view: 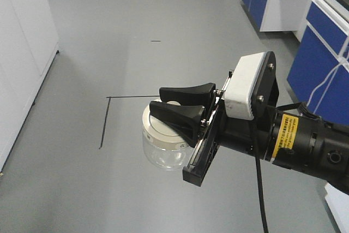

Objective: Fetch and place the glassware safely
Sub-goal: 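Hold the jar in the right gripper while the base turns away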

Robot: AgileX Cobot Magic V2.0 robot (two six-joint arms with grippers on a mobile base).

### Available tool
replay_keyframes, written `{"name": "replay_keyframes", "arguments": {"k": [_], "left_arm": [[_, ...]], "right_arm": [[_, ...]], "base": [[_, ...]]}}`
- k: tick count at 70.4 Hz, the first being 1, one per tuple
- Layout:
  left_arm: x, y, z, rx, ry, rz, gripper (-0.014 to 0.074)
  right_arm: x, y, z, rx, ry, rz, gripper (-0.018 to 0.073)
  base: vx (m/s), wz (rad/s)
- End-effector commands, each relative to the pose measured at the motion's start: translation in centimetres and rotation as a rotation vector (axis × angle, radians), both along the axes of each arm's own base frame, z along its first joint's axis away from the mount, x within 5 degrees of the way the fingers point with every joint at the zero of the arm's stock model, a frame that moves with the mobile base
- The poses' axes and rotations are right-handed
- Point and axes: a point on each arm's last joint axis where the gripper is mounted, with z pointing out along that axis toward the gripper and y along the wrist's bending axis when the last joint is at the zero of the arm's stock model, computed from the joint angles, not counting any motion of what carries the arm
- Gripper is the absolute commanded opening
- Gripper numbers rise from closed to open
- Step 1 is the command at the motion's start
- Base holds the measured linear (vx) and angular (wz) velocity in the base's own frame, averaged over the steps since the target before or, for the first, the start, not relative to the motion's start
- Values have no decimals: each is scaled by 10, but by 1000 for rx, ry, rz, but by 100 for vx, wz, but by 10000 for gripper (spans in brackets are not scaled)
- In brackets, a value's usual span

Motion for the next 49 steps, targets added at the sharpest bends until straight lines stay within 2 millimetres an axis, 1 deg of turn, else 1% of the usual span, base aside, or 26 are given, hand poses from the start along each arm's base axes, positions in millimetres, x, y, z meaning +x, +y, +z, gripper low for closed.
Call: {"name": "replay_keyframes", "arguments": {"k": [1,26,49], "left_arm": [[0,0,16,-17,-88,0,-7],[0,0,16,-17,-88,0,-7],[0,0,16,-17,-88,0,-7]], "right_arm": [[-5,0,22,101,-49,31,-3],[-5,0,22,101,-49,31,-3],[-5,0,22,101,-49,31,-3]], "base": [[9,19],[15,19],[25,6]]}}
